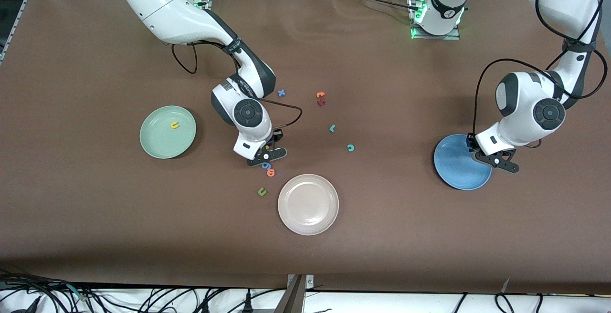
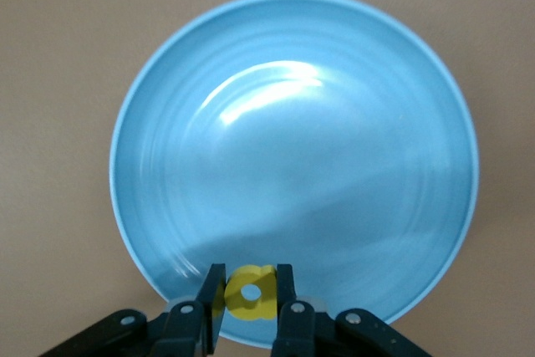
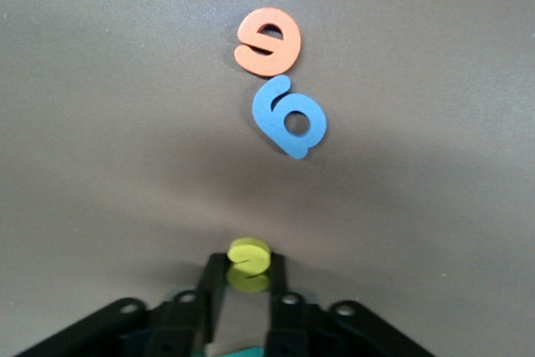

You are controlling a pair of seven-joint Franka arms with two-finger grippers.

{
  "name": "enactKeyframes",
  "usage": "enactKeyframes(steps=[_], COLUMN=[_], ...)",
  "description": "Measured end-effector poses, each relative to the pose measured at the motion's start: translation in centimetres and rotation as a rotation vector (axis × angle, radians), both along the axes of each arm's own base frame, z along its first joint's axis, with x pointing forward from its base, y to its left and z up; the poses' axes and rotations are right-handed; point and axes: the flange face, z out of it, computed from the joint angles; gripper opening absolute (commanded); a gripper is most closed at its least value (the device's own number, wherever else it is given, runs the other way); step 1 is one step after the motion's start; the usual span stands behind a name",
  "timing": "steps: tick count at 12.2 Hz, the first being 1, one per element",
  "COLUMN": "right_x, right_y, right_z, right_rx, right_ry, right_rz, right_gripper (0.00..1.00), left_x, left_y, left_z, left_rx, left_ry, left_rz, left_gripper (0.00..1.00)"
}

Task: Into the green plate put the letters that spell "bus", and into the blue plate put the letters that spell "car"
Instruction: 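Grasp the yellow 2 with the right gripper while the left gripper drops the a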

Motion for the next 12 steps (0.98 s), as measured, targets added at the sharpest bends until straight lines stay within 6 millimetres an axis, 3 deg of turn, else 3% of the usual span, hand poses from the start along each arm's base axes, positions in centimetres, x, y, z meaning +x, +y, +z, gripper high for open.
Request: enactKeyframes(steps=[2, 4, 6, 9, 12], right_x=[0.1, 0.5, 1.5, 3.8, 5.8], right_y=[0.0, -0.3, -3.0, -10.3, -20.8], right_z=[0.2, 1.7, 4.6, 8.0, 8.4], right_rx=[0.002, -0.009, -0.084, -0.205, -0.229], right_ry=[-0.004, -0.011, 0.006, 0.069, 0.155], right_rz=[0.0, -0.004, -0.031, -0.024, 0.017], right_gripper=[0.01, 0.01, 0.01, 0.01, 0.01], left_x=[-0.2, -0.4, -0.4, -0.2, 0.3], left_y=[0.3, 0.3, 0.2, 0.0, -1.7], left_z=[-1.0, -1.6, -1.8, -1.7, -1.0], left_rx=[-0.001, -0.002, -0.002, -0.003, -0.009], left_ry=[0.016, 0.027, 0.029, 0.023, 0.007], left_rz=[0.005, 0.005, 0.004, 0.001, -0.008], left_gripper=[0.16, 0.42, 0.55, 0.57, 0.57])
